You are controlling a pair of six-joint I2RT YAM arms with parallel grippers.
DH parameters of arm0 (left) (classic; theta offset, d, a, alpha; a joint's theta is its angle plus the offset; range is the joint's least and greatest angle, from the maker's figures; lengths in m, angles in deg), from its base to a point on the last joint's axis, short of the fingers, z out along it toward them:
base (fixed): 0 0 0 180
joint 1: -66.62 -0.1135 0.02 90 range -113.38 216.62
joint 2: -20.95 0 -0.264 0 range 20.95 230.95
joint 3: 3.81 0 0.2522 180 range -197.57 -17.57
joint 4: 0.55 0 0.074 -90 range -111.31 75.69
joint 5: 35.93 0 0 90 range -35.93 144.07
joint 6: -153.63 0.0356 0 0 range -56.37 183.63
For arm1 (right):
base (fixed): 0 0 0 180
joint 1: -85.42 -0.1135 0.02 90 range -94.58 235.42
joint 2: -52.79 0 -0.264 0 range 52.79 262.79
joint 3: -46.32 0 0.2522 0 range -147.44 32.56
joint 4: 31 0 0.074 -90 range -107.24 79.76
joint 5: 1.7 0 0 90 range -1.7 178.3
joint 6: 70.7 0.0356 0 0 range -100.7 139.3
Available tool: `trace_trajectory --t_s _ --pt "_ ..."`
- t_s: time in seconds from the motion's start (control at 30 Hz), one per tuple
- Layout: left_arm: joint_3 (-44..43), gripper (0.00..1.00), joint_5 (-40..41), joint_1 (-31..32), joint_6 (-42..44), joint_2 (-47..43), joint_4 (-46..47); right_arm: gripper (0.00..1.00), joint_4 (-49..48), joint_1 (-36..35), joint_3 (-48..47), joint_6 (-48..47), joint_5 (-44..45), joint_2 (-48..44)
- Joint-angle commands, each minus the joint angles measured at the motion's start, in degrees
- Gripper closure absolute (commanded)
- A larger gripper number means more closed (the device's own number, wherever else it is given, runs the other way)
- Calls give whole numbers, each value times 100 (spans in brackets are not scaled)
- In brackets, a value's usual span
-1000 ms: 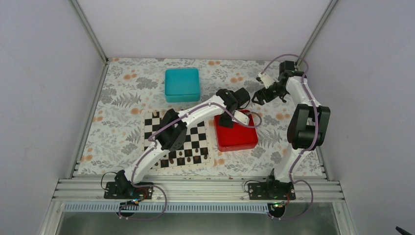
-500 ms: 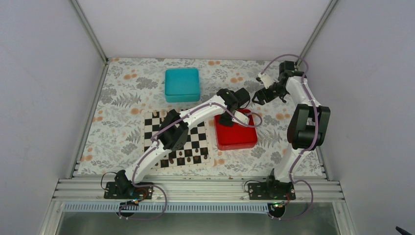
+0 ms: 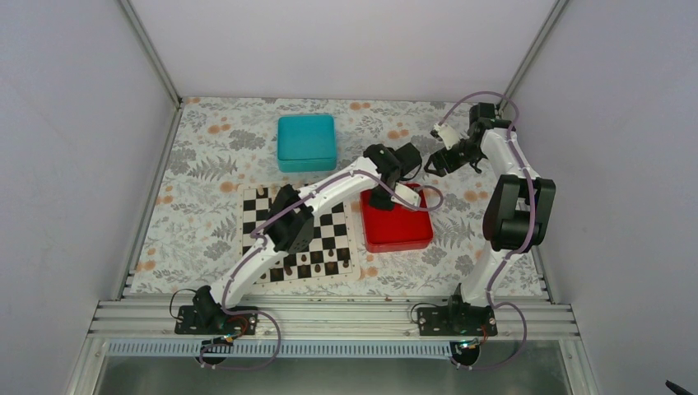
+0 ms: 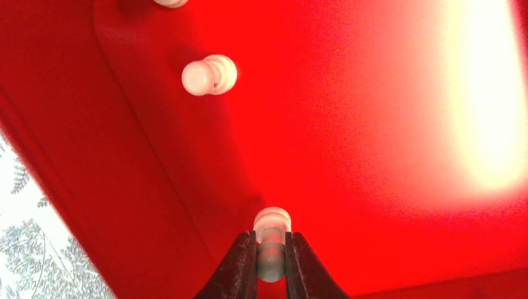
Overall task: Set up the chess pieces on the board
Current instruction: Pick up the chess piece from the storage box, then place the chess piece on the chessboard.
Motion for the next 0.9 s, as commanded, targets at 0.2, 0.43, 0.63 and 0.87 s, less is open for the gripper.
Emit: trace_trajectory --t_s 0.2,0.43,0.63,0.87 --pt "1291 91 150 -434 -321 -2355 -93 30 105 17 -149 -111 -175 86" --pt "4086 91 498 -1794 -377 -4147 771 30 140 -6 -155 -108 -220 162" --pt "5959 90 383 -2785 -352 -5191 1464 29 159 -28 -156 -94 -222 233" --pt "7297 91 112 -3550 -332 -5415 2264 29 193 -91 -132 -85 -200 302"
